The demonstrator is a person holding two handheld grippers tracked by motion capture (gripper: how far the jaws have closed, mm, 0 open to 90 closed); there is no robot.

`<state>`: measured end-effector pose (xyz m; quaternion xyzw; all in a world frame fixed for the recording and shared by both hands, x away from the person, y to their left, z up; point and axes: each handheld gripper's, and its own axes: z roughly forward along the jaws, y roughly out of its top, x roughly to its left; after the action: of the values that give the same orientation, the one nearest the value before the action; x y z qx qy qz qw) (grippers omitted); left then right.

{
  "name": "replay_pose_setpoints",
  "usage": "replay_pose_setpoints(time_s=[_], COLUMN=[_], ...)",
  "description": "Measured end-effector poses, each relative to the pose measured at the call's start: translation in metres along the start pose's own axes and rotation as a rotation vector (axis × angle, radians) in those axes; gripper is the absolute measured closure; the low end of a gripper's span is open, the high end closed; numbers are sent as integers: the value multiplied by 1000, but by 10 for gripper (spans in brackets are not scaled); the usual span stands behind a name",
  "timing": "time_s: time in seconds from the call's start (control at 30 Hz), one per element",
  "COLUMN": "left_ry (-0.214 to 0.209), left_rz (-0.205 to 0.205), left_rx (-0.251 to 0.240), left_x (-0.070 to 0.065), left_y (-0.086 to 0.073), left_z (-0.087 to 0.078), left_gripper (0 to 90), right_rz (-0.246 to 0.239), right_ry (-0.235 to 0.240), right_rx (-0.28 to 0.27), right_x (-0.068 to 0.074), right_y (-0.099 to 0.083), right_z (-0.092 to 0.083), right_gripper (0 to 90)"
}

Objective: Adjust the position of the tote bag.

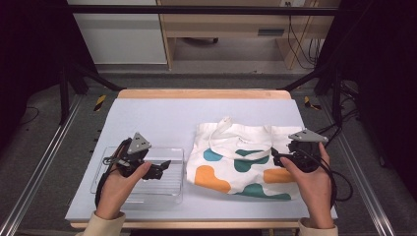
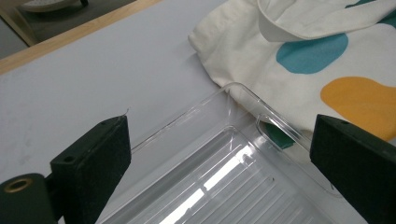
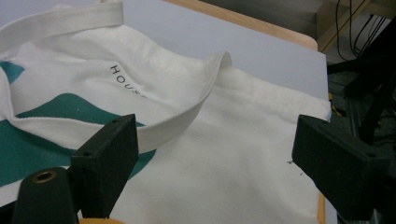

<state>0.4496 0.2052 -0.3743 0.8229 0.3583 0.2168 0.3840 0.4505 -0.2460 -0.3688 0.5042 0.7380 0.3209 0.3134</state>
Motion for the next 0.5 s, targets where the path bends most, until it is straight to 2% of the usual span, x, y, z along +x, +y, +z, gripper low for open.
replay_pose_setpoints(time_s=[0.2, 0.37, 0.5], left_ry=[-24, -33, -32], left_rz=[18, 35, 49], left_rx=[-7, -4, 8], left_x=[-3, -8, -10], left_y=[3, 5, 3], left_z=[-2, -2, -3], left_gripper=[51, 54, 53], right_rz=[-14, 8, 38], right_ry=[-10, 12, 21], right_rx=[21, 56, 103], right_x=[-12, -39, -59], right_y=[8, 24, 30], right_z=[5, 18, 36], right_gripper=[201, 205, 173])
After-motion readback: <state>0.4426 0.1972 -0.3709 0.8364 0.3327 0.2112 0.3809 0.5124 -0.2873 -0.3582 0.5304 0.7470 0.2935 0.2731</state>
